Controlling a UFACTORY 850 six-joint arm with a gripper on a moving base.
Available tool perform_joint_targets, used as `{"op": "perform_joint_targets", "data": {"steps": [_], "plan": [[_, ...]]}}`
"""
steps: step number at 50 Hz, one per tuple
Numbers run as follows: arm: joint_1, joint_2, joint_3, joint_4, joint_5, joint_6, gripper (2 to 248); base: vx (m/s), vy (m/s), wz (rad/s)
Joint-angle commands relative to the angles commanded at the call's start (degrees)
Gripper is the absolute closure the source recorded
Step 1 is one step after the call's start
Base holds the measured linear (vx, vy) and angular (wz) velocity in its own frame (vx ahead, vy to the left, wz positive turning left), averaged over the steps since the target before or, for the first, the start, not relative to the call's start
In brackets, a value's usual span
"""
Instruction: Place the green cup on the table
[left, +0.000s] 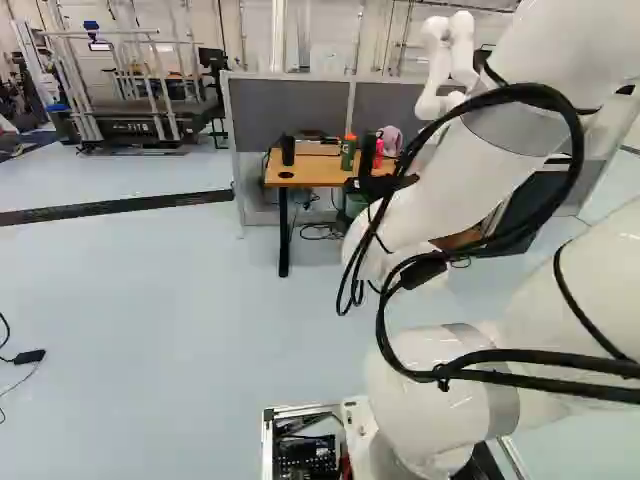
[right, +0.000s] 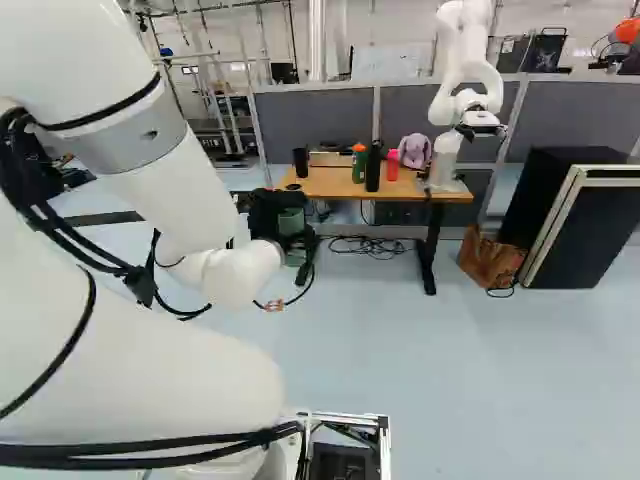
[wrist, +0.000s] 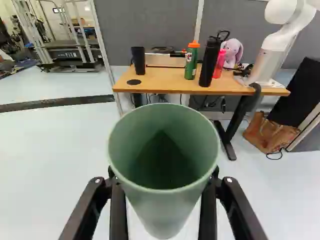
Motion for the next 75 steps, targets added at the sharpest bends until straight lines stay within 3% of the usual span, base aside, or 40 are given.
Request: {"op": "perform_joint_targets", "data": {"steps": [20,46,75], "plan": [[0.0,0.0,0.0,0.0,0.0,0.0,126,0.065,0.0,-0.004],[0.0,0.0,0.0,0.0,0.0,0.0,126,0.318,0.004,-0.012],[0.0,0.0,0.0,0.0,0.0,0.0,126,0.321,0.071,-0.041]]}}
